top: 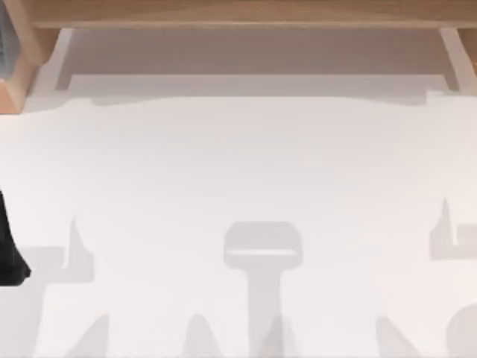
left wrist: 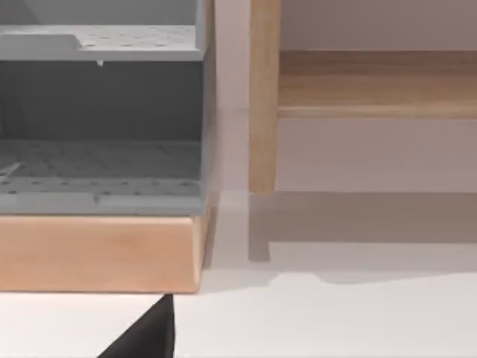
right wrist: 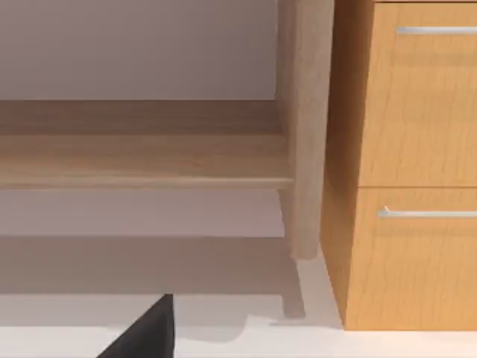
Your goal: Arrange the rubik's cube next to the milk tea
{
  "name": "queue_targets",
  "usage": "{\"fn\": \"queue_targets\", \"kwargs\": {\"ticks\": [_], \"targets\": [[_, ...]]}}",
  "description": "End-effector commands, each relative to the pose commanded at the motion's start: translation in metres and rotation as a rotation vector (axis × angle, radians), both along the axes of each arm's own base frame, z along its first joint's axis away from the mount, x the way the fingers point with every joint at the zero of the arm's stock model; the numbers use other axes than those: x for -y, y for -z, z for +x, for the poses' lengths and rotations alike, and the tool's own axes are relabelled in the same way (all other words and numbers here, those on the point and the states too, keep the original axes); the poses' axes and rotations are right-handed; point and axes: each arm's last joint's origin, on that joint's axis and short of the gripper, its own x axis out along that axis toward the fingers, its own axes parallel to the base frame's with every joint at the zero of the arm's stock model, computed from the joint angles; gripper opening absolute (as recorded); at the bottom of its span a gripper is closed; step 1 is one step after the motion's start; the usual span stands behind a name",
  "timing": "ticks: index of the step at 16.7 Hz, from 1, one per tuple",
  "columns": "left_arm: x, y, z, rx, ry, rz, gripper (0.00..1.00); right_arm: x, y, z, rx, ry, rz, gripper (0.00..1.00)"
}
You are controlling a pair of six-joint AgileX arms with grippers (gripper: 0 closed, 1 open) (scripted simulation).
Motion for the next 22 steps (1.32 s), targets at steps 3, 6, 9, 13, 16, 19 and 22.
{"fn": "queue_targets", "kwargs": {"ticks": [3,6,9,13,16,19,22], "targets": [[0.0,0.0,0.0,0.0,0.0,0.0,1.0,-0.008,-0.058,0.022,0.008,0.0,0.002,1.0],[0.0,0.0,0.0,0.0,0.0,0.0,1.0,-0.024,-0.112,0.068,-0.006,0.001,0.0,1.0],[0.0,0.0,0.0,0.0,0.0,0.0,1.0,-0.049,-0.149,0.122,-0.012,0.003,-0.003,1.0],[0.0,0.0,0.0,0.0,0.0,0.0,1.0,-0.092,-0.171,0.195,-0.012,0.005,-0.003,1.0],[0.0,0.0,0.0,0.0,0.0,0.0,1.0,-0.125,-0.17,0.24,-0.019,0.006,-0.005,1.0],[0.0,0.0,0.0,0.0,0.0,0.0,1.0,-0.149,-0.164,0.268,-0.017,0.007,-0.004,1.0],[0.0,0.0,0.0,0.0,0.0,0.0,1.0,-0.159,-0.163,0.277,-0.013,0.007,-0.002,1.0]]}}
